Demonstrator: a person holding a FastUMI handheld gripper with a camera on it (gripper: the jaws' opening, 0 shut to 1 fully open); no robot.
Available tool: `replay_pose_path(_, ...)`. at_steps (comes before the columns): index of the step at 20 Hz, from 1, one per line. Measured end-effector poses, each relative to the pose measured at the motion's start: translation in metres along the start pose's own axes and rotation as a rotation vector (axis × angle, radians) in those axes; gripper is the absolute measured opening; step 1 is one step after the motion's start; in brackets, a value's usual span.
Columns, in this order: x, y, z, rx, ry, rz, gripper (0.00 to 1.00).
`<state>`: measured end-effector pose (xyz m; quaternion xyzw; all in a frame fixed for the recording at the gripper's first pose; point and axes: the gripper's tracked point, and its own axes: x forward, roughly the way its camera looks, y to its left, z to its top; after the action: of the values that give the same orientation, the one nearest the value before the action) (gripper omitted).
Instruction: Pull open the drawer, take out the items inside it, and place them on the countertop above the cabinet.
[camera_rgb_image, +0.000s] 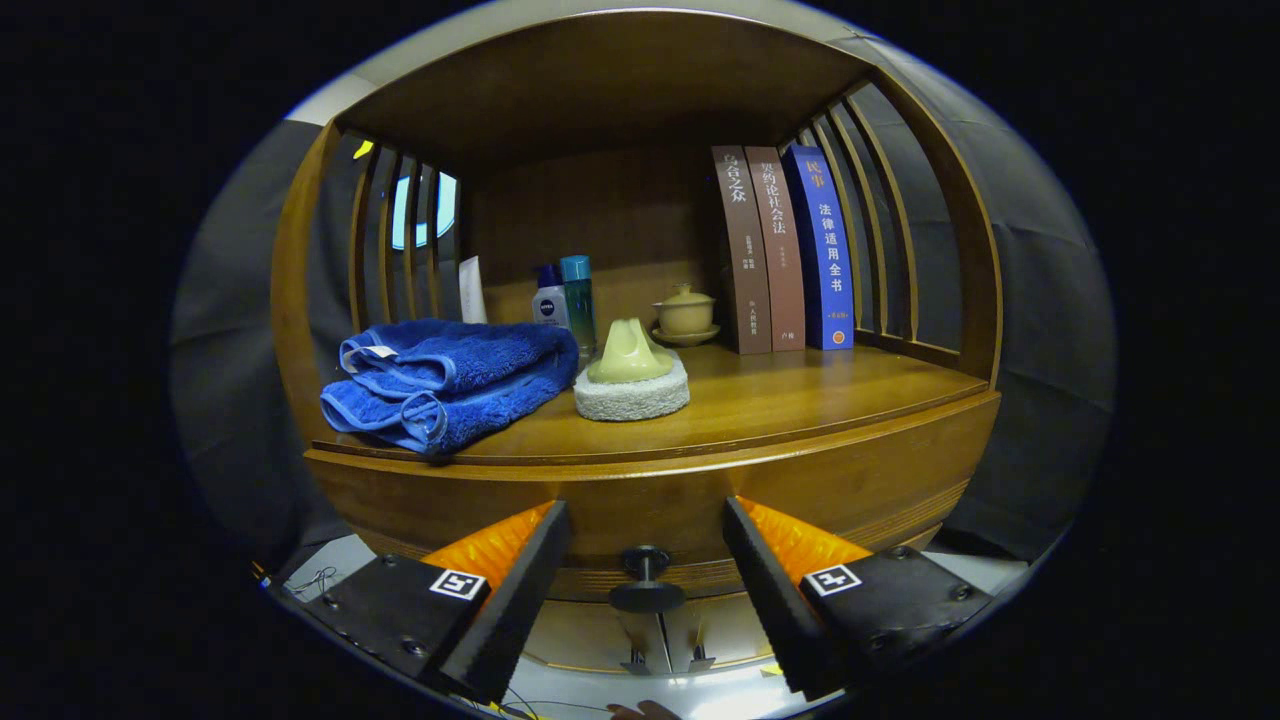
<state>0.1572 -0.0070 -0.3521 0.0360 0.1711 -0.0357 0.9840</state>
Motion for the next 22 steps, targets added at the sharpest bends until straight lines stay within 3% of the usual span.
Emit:
replay_pose_path(10,-0.042,0.002,0.029,-0.004,-0.041,0.011,1.00)
replay_pose_path(22,-0.146,0.009,0.161,-0.047,-0.185,0.021,1.00)
